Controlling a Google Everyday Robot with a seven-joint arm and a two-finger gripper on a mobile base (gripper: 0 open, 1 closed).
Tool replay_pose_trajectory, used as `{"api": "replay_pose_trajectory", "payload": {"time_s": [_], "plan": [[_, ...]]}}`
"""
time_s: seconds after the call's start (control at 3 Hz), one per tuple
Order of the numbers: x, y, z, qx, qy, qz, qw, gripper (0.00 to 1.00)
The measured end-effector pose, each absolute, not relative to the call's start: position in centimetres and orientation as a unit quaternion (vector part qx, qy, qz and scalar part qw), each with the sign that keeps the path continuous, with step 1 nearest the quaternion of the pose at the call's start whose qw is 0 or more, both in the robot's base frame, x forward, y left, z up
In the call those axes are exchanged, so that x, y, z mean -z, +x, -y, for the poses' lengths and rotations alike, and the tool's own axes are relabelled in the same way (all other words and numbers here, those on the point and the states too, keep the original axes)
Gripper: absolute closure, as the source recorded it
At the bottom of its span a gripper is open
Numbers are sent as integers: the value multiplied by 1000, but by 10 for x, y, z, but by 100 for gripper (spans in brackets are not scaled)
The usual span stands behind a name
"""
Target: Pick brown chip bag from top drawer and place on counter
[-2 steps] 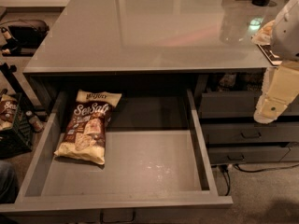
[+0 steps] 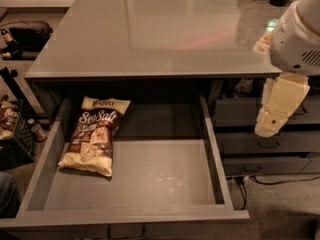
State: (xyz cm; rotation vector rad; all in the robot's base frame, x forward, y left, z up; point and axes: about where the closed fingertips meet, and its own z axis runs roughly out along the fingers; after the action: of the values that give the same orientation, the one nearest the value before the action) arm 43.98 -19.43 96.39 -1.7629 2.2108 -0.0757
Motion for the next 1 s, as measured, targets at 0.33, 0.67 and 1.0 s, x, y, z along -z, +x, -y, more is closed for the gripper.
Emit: {"api": "replay_pose_trajectory", "payload": {"time_s": [0.33,0.67,1.0], "plan": [[-942,447,144,15,-641,-753,148,0],[-918,459,91,-5,-658,-741,133,0],[-918,459,91,-5,-658,-741,133,0]]}}
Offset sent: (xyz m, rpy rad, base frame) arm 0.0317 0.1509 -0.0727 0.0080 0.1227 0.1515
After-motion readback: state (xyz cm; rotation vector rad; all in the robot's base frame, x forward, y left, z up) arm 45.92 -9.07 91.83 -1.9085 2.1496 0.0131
